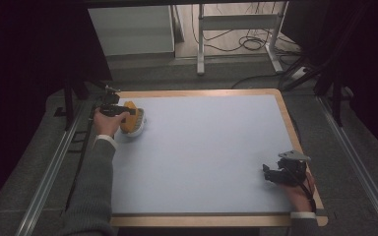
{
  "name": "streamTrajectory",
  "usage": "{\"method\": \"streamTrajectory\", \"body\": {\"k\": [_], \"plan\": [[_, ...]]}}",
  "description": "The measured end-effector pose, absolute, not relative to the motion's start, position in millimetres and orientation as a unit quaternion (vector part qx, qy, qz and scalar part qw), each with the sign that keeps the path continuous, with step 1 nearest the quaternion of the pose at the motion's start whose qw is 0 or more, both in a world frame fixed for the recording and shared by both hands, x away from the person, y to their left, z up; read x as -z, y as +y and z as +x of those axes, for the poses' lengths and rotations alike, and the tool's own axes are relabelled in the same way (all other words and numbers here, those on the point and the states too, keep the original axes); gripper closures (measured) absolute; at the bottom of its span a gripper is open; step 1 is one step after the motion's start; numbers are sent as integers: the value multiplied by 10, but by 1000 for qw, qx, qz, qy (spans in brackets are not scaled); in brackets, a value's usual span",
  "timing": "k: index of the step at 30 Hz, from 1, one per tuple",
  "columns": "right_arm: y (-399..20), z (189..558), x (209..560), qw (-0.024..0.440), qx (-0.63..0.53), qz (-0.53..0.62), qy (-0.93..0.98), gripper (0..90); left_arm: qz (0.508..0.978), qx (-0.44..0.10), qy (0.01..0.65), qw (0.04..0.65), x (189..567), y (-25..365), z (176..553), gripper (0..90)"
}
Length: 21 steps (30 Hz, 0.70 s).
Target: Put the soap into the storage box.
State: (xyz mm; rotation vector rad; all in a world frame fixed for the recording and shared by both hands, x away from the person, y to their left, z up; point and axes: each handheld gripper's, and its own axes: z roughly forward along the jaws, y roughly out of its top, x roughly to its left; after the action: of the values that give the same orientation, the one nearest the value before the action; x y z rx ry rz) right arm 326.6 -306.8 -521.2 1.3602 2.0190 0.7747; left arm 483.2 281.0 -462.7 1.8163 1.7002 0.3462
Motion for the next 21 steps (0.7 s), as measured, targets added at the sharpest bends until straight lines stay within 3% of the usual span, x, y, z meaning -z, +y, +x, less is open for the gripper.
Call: {"method": "streamTrajectory", "body": {"k": [6,12,21], "plan": [[-3051,3263,5210,289,-290,508,758,98,695,-146,643,287,4609,2883,4793,263],[-3048,3263,5208,289,-292,508,757,98,693,-169,626,314,4467,2848,4683,229],[-3063,3259,5199,289,-293,509,756,98,731,-161,568,343,4334,2730,4467,226]]}}
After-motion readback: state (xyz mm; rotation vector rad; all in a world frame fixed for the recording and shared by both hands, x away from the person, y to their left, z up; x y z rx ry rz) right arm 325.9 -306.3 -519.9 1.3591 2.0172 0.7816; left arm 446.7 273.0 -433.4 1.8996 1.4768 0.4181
